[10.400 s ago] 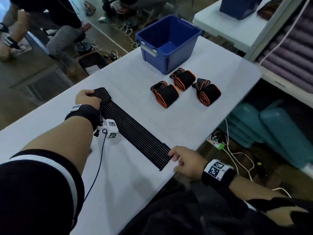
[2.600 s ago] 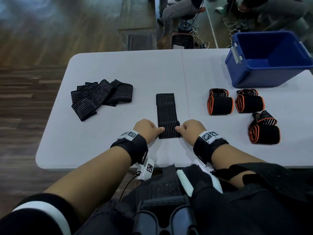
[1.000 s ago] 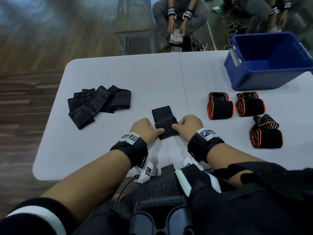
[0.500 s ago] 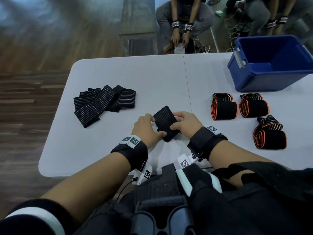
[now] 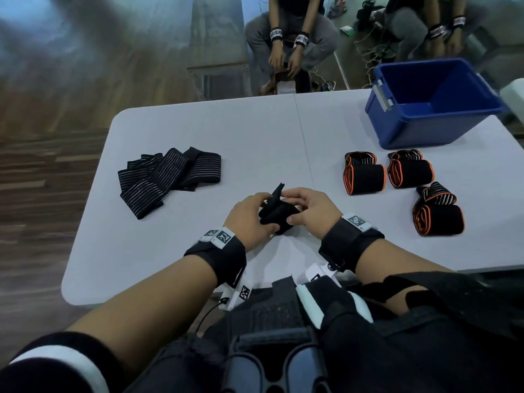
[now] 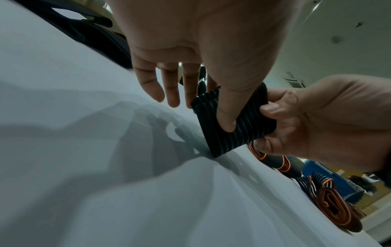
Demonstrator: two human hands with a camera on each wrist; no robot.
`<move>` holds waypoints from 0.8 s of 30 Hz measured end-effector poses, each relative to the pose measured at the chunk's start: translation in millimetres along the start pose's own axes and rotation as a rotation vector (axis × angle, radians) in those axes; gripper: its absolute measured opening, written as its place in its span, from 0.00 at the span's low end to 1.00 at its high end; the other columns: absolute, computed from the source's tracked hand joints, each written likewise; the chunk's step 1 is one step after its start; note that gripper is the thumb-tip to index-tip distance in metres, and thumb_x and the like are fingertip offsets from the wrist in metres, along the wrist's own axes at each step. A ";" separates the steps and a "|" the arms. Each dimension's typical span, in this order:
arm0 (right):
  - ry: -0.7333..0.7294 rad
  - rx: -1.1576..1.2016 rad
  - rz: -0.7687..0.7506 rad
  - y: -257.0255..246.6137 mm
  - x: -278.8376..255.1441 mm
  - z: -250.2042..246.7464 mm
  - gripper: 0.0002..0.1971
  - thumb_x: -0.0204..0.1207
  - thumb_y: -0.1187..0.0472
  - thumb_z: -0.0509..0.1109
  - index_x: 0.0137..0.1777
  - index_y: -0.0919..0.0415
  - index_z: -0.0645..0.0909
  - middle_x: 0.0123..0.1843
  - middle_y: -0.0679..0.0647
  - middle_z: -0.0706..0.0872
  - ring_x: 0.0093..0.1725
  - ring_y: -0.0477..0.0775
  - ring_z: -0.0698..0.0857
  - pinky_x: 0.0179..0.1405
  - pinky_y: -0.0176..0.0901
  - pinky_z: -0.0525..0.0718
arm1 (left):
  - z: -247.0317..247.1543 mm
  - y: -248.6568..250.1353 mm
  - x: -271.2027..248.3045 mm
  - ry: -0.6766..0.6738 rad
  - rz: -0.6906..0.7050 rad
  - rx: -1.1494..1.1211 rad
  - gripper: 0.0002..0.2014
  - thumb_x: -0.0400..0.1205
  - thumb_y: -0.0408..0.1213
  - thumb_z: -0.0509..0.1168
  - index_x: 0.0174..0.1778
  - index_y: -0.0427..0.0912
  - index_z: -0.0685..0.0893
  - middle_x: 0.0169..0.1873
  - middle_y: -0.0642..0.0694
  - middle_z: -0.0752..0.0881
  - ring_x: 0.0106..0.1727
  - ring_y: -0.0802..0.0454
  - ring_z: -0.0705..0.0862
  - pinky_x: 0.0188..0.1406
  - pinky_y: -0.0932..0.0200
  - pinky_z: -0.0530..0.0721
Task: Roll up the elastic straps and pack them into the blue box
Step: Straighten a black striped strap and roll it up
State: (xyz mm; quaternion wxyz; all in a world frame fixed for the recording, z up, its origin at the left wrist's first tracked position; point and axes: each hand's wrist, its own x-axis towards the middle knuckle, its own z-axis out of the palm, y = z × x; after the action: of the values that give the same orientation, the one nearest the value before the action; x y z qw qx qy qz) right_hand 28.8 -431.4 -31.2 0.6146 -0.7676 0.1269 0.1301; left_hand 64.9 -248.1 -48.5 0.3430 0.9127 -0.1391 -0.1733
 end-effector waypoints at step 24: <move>0.559 -0.081 0.308 73.6 -61.8 -66.1 0.09 0.79 0.50 0.70 0.52 0.55 0.82 0.50 0.53 0.88 0.52 0.59 0.88 0.59 0.58 0.86 | 52.9 58.0 15.4 -0.161 0.111 0.078 0.09 0.80 0.46 0.72 0.48 0.45 0.84 0.42 0.51 0.88 0.45 0.53 0.84 0.44 0.59 0.80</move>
State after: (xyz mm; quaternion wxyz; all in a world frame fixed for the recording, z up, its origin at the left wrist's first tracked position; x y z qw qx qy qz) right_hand -52.1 -509.4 -62.3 0.4982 -0.7691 0.4003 0.0107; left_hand 49.1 -326.5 -50.1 0.3041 0.8993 -0.2233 -0.2210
